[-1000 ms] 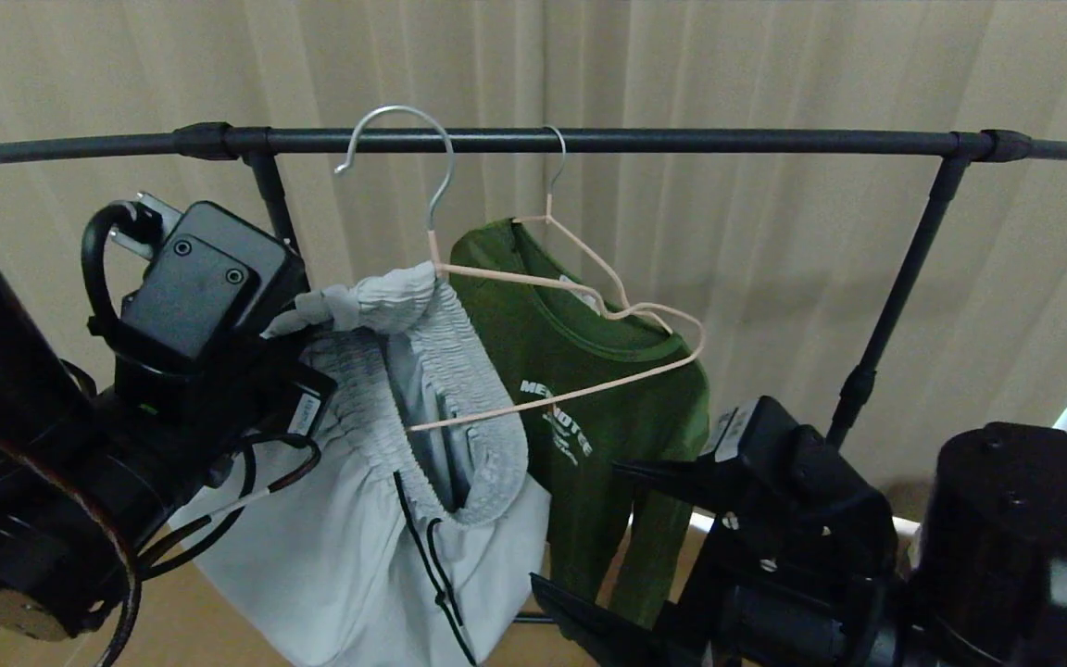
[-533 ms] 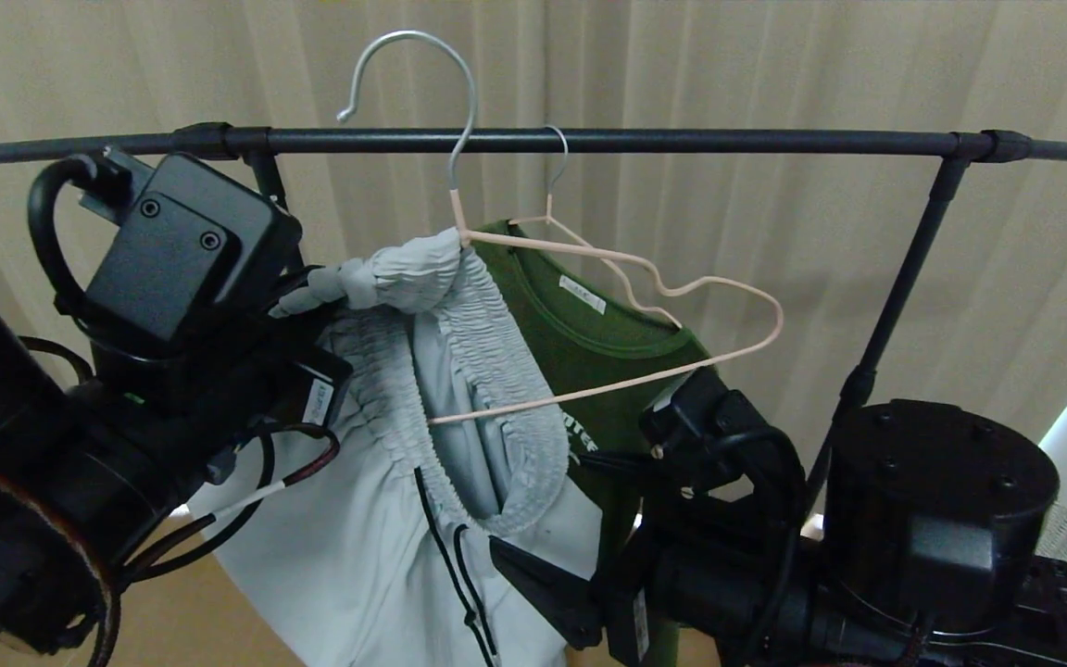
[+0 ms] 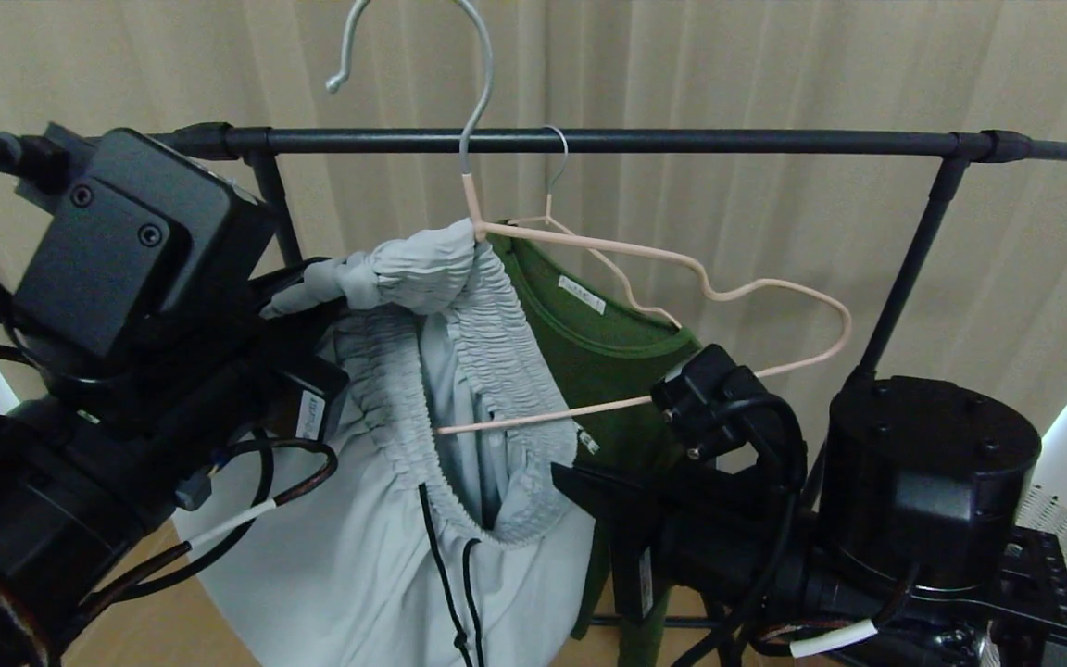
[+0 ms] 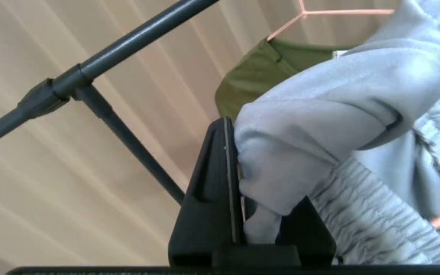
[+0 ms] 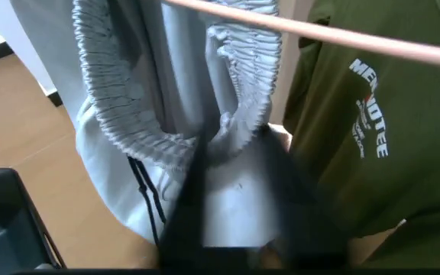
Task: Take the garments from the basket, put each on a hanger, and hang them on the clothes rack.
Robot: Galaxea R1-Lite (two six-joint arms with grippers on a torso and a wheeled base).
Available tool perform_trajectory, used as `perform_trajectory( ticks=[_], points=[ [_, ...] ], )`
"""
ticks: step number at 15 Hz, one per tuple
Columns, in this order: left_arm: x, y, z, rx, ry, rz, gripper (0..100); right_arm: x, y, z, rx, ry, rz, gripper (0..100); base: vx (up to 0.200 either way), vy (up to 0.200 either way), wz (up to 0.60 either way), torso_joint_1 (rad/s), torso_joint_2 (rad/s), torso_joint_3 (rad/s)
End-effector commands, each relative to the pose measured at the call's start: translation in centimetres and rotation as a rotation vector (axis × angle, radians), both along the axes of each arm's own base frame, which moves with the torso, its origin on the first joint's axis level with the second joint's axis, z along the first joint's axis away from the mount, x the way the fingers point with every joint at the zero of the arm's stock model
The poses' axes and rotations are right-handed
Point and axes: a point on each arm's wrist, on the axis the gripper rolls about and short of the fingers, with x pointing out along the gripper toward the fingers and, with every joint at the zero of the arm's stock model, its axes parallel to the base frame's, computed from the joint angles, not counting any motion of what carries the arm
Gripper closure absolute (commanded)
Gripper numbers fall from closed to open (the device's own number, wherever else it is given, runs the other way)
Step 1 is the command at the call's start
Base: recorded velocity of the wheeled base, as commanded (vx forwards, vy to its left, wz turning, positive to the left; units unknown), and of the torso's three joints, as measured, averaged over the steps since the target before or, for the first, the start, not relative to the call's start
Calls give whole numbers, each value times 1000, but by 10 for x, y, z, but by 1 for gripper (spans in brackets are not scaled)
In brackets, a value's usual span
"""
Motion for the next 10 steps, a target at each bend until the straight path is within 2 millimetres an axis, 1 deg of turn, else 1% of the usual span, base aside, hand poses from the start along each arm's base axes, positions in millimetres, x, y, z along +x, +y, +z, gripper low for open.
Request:
perform_trajectory(
  ticks=[1, 5, 6, 8, 10],
  points=[
    [-3, 1, 2, -8, -7, -7, 100, 1, -1, 0, 0, 0, -5, 100, 0, 0, 0, 0, 0, 0],
    [-2, 2, 3, -8, -11, -1, 100, 4, -6, 0, -7, 2, -26, 100, 0, 0, 0, 0, 0, 0],
    [1, 5, 2, 1, -9, 20, 100, 8, -13, -1, -17, -3, -85, 100, 0, 0, 0, 0, 0, 0],
    [3, 8, 0, 8, -5, 40, 100, 11, -18, 0, -18, -13, -136, 100, 0, 0, 0, 0, 0, 0],
    [8, 15, -3, 56, -7, 85, 100, 13, -33, 8, -1, -30, -185, 100, 0, 0, 0, 0, 0, 0]
  ],
)
